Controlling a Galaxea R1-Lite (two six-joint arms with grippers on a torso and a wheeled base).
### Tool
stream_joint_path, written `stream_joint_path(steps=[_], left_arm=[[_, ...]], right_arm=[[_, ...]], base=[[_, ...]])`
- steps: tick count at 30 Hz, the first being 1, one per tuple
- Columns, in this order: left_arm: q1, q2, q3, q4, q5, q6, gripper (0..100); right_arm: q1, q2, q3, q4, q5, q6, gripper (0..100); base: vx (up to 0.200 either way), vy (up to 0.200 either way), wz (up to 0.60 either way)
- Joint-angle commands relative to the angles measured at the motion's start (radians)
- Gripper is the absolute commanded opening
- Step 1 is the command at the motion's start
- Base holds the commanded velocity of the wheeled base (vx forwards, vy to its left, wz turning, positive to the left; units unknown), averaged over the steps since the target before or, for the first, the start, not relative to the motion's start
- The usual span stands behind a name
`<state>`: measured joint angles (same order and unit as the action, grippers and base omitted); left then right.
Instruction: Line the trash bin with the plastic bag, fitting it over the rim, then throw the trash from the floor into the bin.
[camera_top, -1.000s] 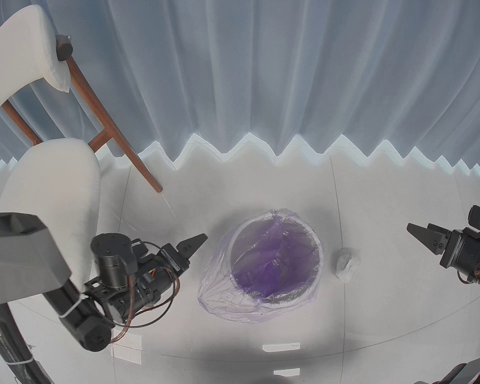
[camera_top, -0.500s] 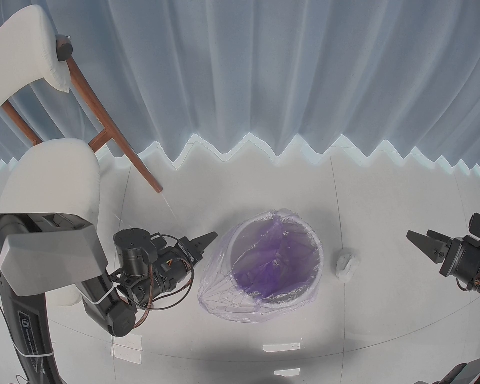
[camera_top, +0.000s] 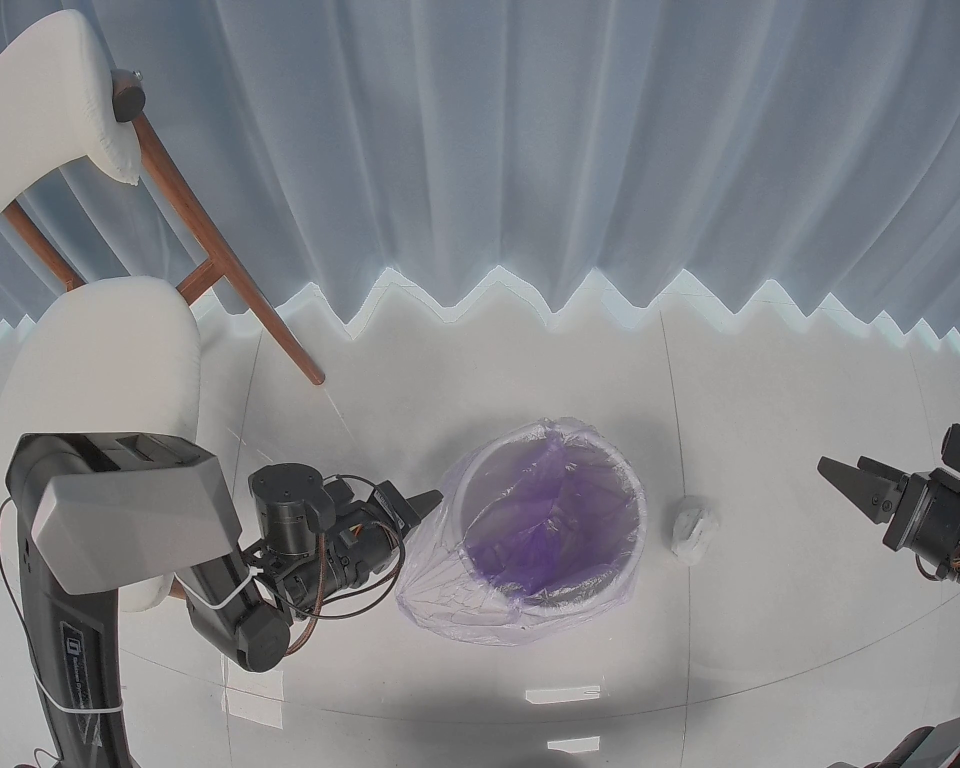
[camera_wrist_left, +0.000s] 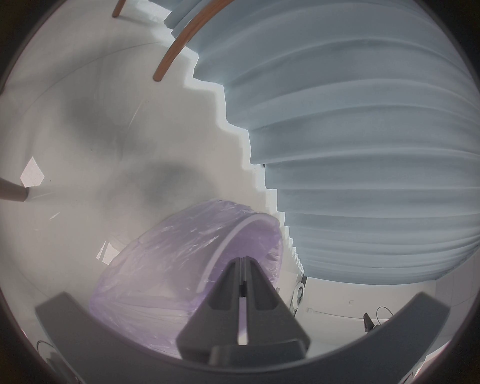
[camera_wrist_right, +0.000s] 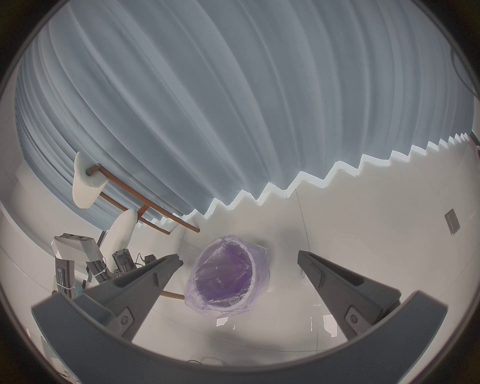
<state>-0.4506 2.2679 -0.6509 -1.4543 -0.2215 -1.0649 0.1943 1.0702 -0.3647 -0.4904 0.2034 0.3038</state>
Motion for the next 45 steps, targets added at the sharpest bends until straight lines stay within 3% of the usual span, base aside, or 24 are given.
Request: stream_joint_path(steps=[1,22,35,45], left_arm=[[0.000,0.053,-0.007,-0.003,0.001,-0.004,0],[0.024,0.194,-0.270,0.046,-0.001,-0.044,0],[0.038,0.311,-0.435,0.078,-0.024,-0.079,0],[0.084,0.372,-0.467,0.066,-0.022,-0.081,0]], right_arm=[[0.001,-0.004,0.000,0.000,0.001,0.000,100],[0.001,-0.019,-0.005,0.001,-0.004,-0.011,100],[0.007,-0.039,0.003,0.006,-0.056,-0.011,100],[0.008,-0.056,0.010,0.010,-0.076,-0.017,100]], base=[[0.000,0.000,0.00],[0.000,0.000,0.00],[0.000,0.000,0.00],[0.000,0.000,0.00]])
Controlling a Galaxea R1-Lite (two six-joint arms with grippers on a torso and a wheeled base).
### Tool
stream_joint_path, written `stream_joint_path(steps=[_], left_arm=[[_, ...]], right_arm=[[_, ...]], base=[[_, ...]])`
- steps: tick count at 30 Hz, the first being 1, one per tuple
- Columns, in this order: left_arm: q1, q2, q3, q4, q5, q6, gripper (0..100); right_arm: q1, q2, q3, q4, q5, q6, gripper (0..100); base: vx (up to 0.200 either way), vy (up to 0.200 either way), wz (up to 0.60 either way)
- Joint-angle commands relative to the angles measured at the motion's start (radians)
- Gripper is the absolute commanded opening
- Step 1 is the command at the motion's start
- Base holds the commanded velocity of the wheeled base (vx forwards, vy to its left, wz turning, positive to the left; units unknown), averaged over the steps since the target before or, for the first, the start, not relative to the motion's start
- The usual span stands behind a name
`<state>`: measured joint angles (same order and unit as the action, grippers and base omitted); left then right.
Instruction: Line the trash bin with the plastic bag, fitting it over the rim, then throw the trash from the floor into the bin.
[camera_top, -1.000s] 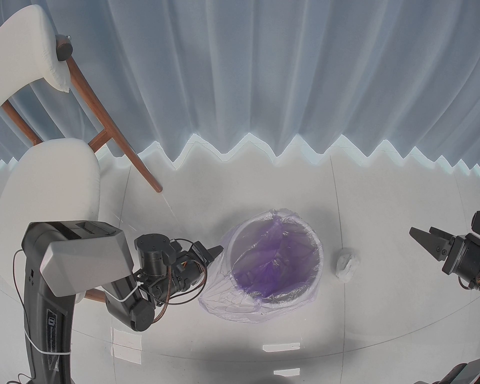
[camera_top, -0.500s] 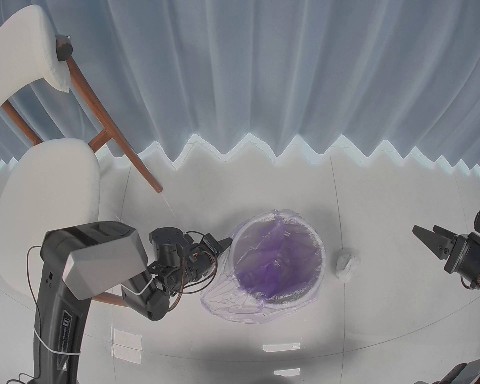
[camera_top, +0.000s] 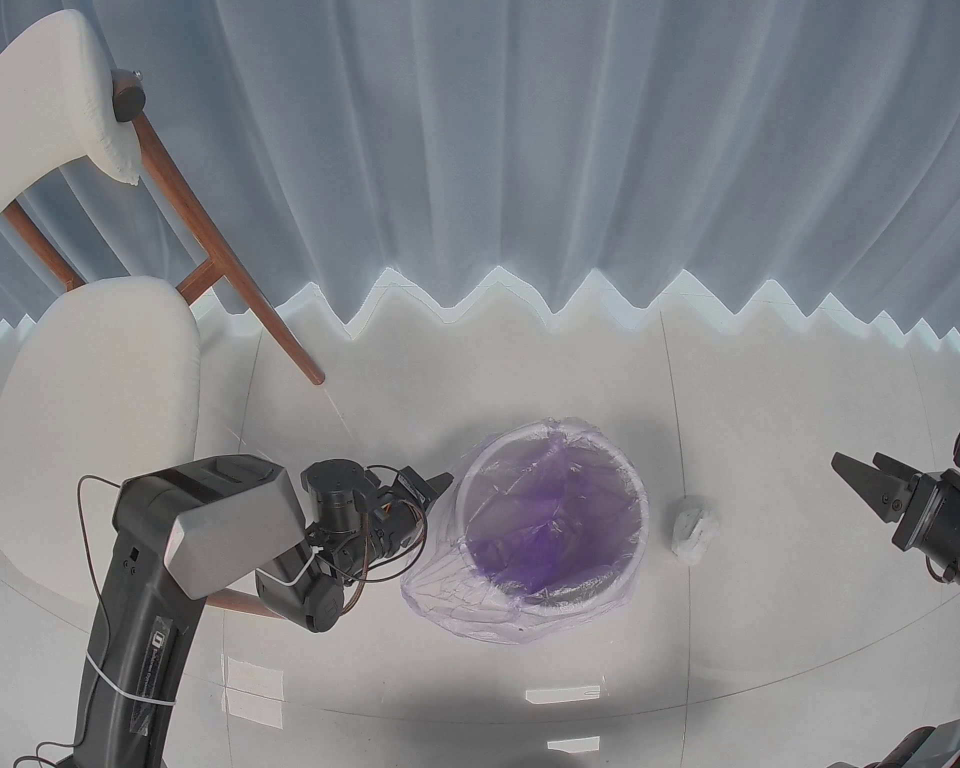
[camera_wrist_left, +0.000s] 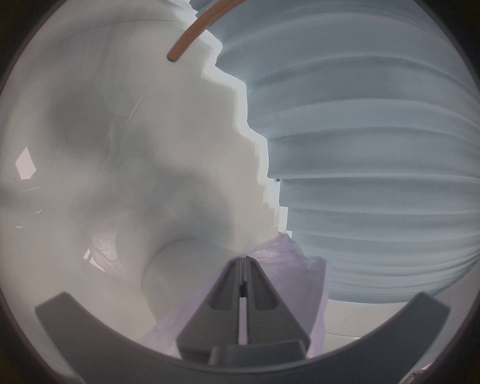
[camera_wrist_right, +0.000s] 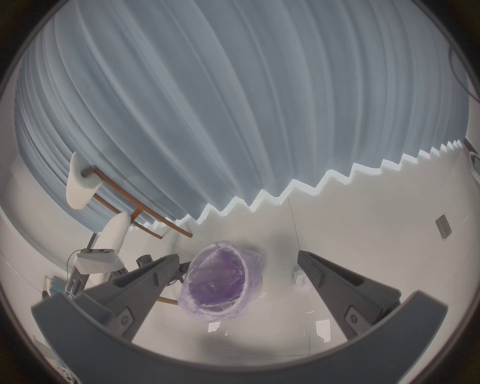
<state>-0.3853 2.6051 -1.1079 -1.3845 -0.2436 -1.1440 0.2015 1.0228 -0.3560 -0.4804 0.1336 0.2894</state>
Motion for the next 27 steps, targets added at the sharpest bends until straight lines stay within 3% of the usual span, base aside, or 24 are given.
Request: stream_joint_path(steps=[1,6,9,18,22,26,27], left_arm=[[0.020,0.035,-0.015,-0.002,0.000,-0.002,0],[0.033,0.032,-0.026,0.001,0.009,-0.006,0],[0.022,-0.043,0.060,-0.002,0.050,-0.006,0],[-0.067,-0.562,0.683,0.064,0.056,0.023,0],[-0.135,-0.582,0.824,0.127,0.069,0.119,0],[-0.152,-0.534,0.858,0.122,0.096,0.213,0],[-0.156,-0.485,0.855,0.117,0.112,0.285,0]], right_arm=[[0.001,-0.010,0.002,0.000,-0.008,-0.003,100],[0.004,-0.012,0.006,0.002,-0.011,-0.009,100],[0.004,-0.012,0.012,0.000,-0.011,-0.009,100],[0.004,-0.032,0.017,0.002,-0.012,-0.006,100],[0.004,-0.033,0.029,0.002,-0.012,-0.006,100],[0.004,-0.032,0.037,0.000,-0.012,-0.006,100],[0.004,-0.033,0.038,0.000,-0.011,-0.006,100]], base=[[0.000,0.000,0.00],[0.000,0.000,0.00],[0.000,0.000,0.00],[0.000,0.000,0.00],[0.000,0.000,0.00],[0.000,0.000,0.00],[0.000,0.000,0.00]])
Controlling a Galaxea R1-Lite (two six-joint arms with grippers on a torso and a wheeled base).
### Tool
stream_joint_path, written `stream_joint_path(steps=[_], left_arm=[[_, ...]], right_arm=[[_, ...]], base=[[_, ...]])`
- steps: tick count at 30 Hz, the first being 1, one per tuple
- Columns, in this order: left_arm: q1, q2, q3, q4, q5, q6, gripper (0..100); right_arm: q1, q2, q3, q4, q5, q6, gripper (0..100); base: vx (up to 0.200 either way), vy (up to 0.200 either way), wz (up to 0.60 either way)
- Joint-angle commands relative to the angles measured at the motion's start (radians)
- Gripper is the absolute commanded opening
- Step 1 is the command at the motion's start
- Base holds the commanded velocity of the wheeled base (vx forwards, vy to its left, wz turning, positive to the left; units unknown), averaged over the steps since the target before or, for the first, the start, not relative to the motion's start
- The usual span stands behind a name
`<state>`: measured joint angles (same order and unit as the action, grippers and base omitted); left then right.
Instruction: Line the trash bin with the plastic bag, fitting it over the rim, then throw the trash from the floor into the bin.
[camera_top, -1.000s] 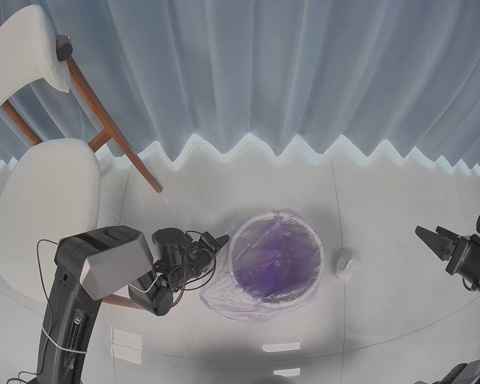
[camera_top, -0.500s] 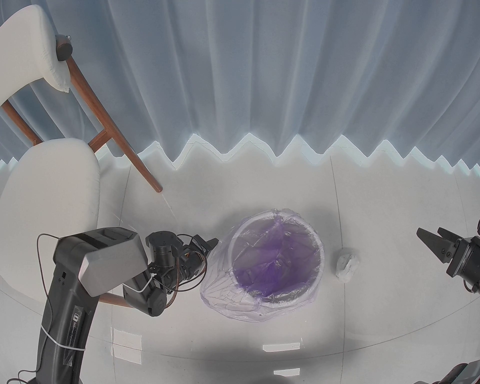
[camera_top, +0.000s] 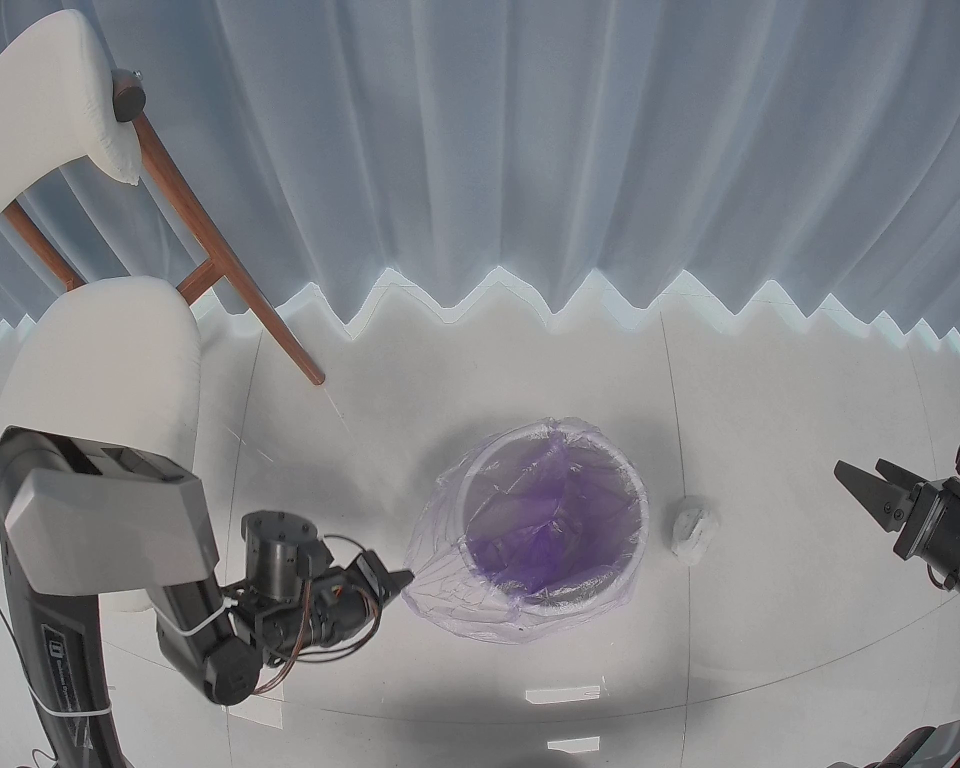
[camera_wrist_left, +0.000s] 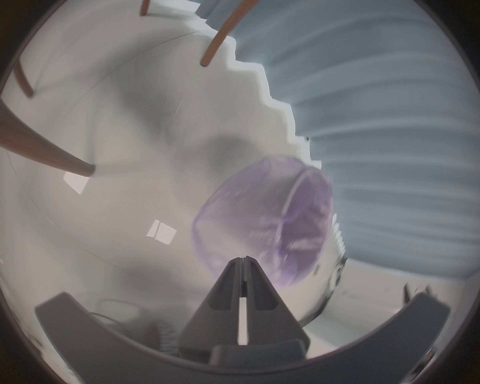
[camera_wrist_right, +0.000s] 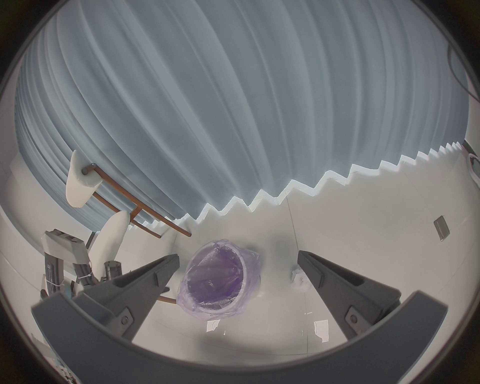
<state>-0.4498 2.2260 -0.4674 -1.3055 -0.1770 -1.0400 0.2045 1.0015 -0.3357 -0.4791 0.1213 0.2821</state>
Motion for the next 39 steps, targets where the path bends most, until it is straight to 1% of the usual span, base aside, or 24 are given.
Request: stream_joint_path(steps=[1,2,3,4,6,9,15,16,17,19,20,21,22,23,26,28,29,30,33,39], left_arm=[[-0.093,-0.083,0.213,0.032,0.050,0.218,0],[-0.095,-0.055,0.208,0.023,0.051,0.259,0],[-0.095,-0.055,0.208,0.023,0.051,0.259,0],[-0.093,0.011,0.190,-0.023,0.053,0.331,0],[-0.096,0.067,0.168,-0.083,0.053,0.365,0],[-0.104,0.155,0.132,-0.132,0.054,0.383,0],[-0.102,0.247,0.026,-0.133,0.076,0.385,0],[-0.102,0.247,0.026,-0.133,0.076,0.385,0],[-0.102,0.264,-0.031,-0.127,0.077,0.385,0],[-0.101,0.274,-0.096,-0.113,0.079,0.385,0],[-0.101,0.274,-0.096,-0.113,0.079,0.385,0],[-0.101,0.285,-0.135,-0.089,0.083,0.385,0],[-0.101,0.285,-0.135,-0.089,0.083,0.385,0],[-0.098,0.293,-0.231,-0.023,0.099,0.385,0],[-0.098,0.302,-0.362,0.078,0.133,0.383,0],[-0.102,0.314,-0.436,0.149,0.142,0.377,0],[-0.102,0.316,-0.447,0.158,0.142,0.377,0],[-0.106,0.327,-0.496,0.201,0.142,0.377,0],[-0.112,0.362,-0.588,0.242,0.152,0.377,0],[-0.125,0.403,-0.657,0.290,0.169,0.374,0]], right_arm=[[0.001,-0.012,0.018,-0.003,0.001,0.000,100],[0.001,-0.014,0.017,-0.004,0.001,0.000,100],[0.001,-0.014,0.017,-0.004,0.001,0.000,100],[0.001,-0.021,0.017,-0.004,0.001,0.000,100],[0.000,-0.027,0.015,-0.004,0.000,0.000,100],[0.001,-0.029,0.017,-0.003,0.000,0.000,100],[0.000,-0.029,0.017,-0.003,0.000,0.000,100],[0.000,-0.029,0.017,-0.003,0.000,0.000,100],[0.001,-0.029,0.018,-0.003,0.001,0.000,100],[0.001,-0.030,0.018,-0.003,0.000,0.000,100],[0.001,-0.030,0.018,-0.003,0.000,0.000,100],[0.001,-0.034,0.018,-0.003,0.000,0.000,100],[0.001,-0.034,0.018,-0.003,0.000,0.000,100],[0.001,-0.035,0.018,-0.001,0.001,0.000,100],[0.001,-0.037,0.017,-0.001,0.000,0.000,100],[0.001,-0.037,0.017,-0.001,0.000,0.000,100],[0.001,-0.037,0.018,-0.001,0.000,0.000,100],[0.000,-0.037,0.018,-0.001,0.000,0.000,100],[0.001,-0.038,0.018,-0.001,0.000,0.000,100],[0.000,-0.055,0.021,0.004,0.000,0.000,100]], base=[[0.000,0.000,0.00],[0.000,0.000,0.00],[0.000,0.000,0.00],[0.000,0.000,0.00],[0.000,0.000,0.00],[0.000,0.000,0.00],[0.000,0.000,0.00],[0.000,0.000,0.00],[0.000,0.000,0.00],[0.000,0.000,0.00],[0.000,0.000,0.00],[0.000,0.000,0.00],[0.000,0.000,0.00],[0.000,0.000,0.00],[0.000,0.000,0.00],[0.000,0.000,0.00],[0.000,0.000,0.00],[0.000,0.000,0.00],[0.000,0.000,0.00],[0.000,0.000,0.00]])
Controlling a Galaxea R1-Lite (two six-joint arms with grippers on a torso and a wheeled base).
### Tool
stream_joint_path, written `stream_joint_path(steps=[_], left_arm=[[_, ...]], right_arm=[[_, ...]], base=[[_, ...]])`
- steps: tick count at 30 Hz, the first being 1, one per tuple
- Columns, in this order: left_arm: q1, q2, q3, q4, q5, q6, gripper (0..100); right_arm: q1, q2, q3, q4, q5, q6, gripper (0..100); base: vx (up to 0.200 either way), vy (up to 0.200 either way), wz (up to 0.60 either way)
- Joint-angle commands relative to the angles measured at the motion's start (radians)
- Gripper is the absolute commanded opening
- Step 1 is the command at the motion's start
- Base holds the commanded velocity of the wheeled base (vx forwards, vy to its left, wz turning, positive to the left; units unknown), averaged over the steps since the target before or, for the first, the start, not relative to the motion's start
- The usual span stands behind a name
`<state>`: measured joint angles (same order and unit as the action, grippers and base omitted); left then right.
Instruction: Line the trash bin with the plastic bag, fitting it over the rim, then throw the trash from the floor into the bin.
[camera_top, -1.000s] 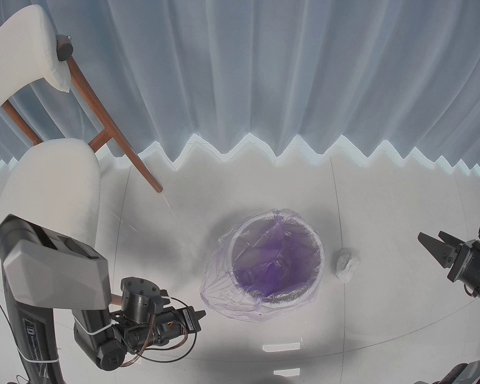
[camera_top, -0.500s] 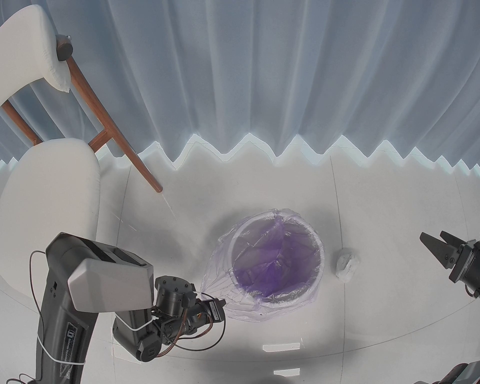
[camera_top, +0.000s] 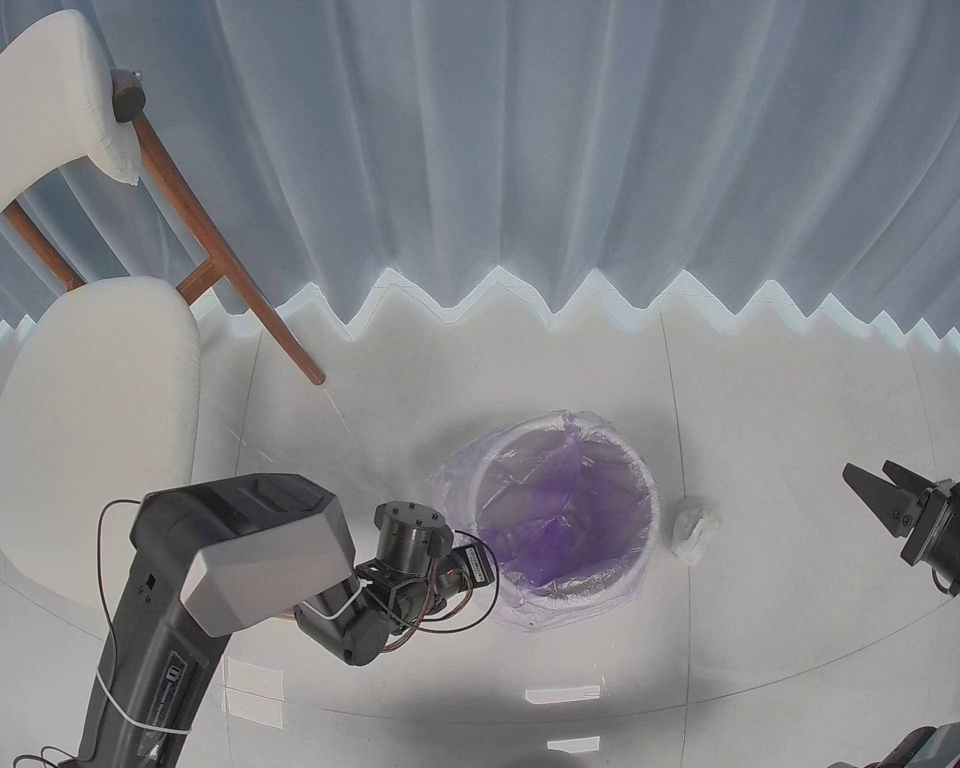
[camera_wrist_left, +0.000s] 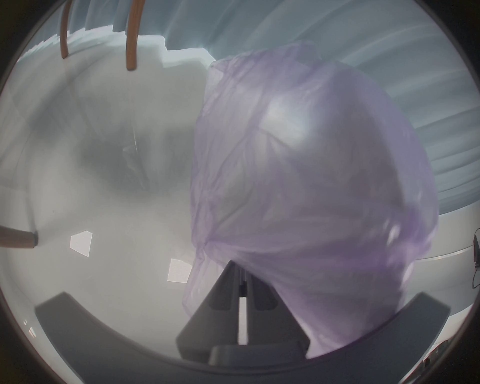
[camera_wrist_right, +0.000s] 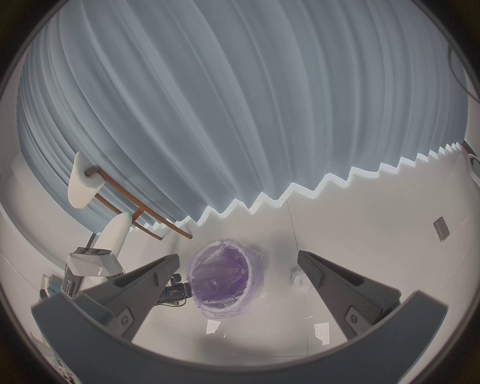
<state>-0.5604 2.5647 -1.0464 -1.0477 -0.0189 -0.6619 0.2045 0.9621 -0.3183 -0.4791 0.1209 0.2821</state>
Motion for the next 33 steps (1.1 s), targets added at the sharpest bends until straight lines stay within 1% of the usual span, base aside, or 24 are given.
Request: stream_joint_path(steps=[1,9,12,13,14,16,20,21,23,24,25,26,27,28,29,30,33], left_arm=[[-0.016,0.066,-0.083,0.032,0.011,-0.005,0],[-0.045,0.058,-0.035,0.014,0.027,-0.021,0],[-0.047,-0.011,0.029,-0.051,0.034,-0.021,0],[-0.047,-0.049,0.057,-0.061,0.034,-0.021,0],[-0.047,-0.049,0.057,-0.061,0.034,-0.021,0],[-0.050,-0.175,0.167,-0.072,0.033,-0.022,0],[-0.062,-0.365,0.350,-0.084,0.034,-0.028,0],[-0.062,-0.405,0.388,-0.097,0.036,-0.035,0],[-0.064,-0.534,0.516,-0.149,0.043,-0.048,0],[-0.062,-0.583,0.559,-0.170,0.048,-0.051,0],[-0.062,-0.583,0.559,-0.170,0.048,-0.051,0],[-0.052,-0.707,0.654,-0.216,0.066,-0.051,0],[-0.050,-0.724,0.664,-0.221,0.070,-0.051,0],[-0.033,-0.802,0.707,-0.236,0.089,-0.051,0],[-0.030,-0.810,0.712,-0.236,0.093,-0.051,0],[0.011,-0.896,0.755,-0.241,0.129,-0.051,0],[0.068,-1.041,0.809,-0.241,0.169,-0.053,0]], right_arm=[[-0.002,-0.017,0.005,0.004,0.000,0.000,100],[-0.002,-0.023,0.016,0.005,-0.012,0.000,100],[-0.002,-0.025,0.022,0.005,-0.013,0.000,100],[-0.002,-0.025,0.028,0.005,-0.013,0.000,100],[-0.002,-0.025,0.028,0.005,-0.013,0.000,100],[-0.002,-0.037,0.050,0.005,-0.015,0.000,100],[-0.002,-0.045,0.076,0.005,-0.015,0.000,100],[-0.002,-0.045,0.079,0.005,-0.015,0.000,100],[-0.004,-0.045,0.085,0.005,-0.015,0.000,100],[-0.004,-0.045,0.087,0.005,-0.015,0.000,100],[-0.004,-0.045,0.087,0.005,-0.015,0.000,100],[-0.007,-0.046,0.094,0.004,-0.015,0.000,100],[-0.007,-0.046,0.096,0.004,-0.015,0.000,100],[-0.007,-0.057,0.110,0.004,-0.015,0.000,100],[-0.007,-0.059,0.113,0.004,-0.015,0.000,100],[-0.007,-0.080,0.150,0.005,-0.015,-0.001,100],[-0.004,-0.111,0.228,0.005,-0.012,-0.009,100]], base=[[0.000,0.000,0.00],[0.000,0.000,0.00],[0.000,0.000,0.00],[0.000,0.000,0.00],[0.000,0.000,0.00],[0.000,0.000,0.00],[0.000,0.000,0.00],[0.000,0.000,0.00],[0.000,0.000,0.00],[0.000,0.000,0.00],[0.000,0.000,0.00],[0.000,0.000,0.00],[0.000,0.000,0.00],[0.000,0.000,0.00],[0.000,0.000,0.00],[0.000,0.000,0.00],[0.000,0.000,0.00]])
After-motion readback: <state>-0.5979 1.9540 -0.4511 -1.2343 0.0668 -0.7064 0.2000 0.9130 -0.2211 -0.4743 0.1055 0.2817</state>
